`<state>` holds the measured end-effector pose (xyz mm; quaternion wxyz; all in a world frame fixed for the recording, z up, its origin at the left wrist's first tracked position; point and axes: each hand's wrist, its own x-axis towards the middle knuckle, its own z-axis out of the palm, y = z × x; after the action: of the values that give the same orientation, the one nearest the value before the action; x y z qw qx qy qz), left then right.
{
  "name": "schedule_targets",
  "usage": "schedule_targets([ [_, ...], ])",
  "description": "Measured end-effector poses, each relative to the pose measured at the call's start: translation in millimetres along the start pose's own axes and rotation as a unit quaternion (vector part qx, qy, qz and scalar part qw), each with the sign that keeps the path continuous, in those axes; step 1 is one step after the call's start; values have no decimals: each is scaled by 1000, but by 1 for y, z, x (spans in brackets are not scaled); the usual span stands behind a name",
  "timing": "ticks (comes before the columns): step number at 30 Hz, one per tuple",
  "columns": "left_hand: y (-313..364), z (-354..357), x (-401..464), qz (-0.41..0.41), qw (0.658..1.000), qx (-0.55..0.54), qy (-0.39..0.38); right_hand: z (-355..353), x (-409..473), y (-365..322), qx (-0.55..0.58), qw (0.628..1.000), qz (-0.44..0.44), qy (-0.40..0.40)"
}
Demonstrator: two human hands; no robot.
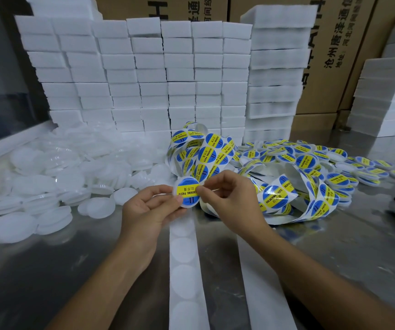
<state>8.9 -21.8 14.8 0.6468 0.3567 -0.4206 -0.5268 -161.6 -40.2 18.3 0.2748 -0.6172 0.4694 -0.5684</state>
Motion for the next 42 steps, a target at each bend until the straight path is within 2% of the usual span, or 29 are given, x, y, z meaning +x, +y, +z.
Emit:
schedule_targets([
  [5,1,2,2,-27,997,-66,-13,3,-2,0,-7,998,-48,-46],
  [9,2,2,1,-46,993,-92,-53,9,-6,-1,-5,995,-59,-78],
  [13,2,2,0,-57,993,-78,-73,2,1,-6,91,994,-12,-66],
  [17,2,8,-2,-67,991,-82,-84,1,1,-3,55,998,-21,-38],
  [22,0,10,-4,-33,994,-67,-82,11,-6,-3,36,998,3,-47],
  [27,-1,10,-5,-13,991,-6,-134,8,-2,-5,39,999,21,-12],
  [30,-2,9,-4,-21,991,-16,-128,4,0,-3,52,998,12,-23],
  [35,-2,4,0,-21,995,-32,-89,4,0,-1,76,993,19,-94],
  [39,-3,2,-1,-30,995,6,-96,6,-2,-2,46,997,23,-56],
  [42,-3,3,0,-35,995,9,-94,3,0,-3,57,996,18,-60],
])
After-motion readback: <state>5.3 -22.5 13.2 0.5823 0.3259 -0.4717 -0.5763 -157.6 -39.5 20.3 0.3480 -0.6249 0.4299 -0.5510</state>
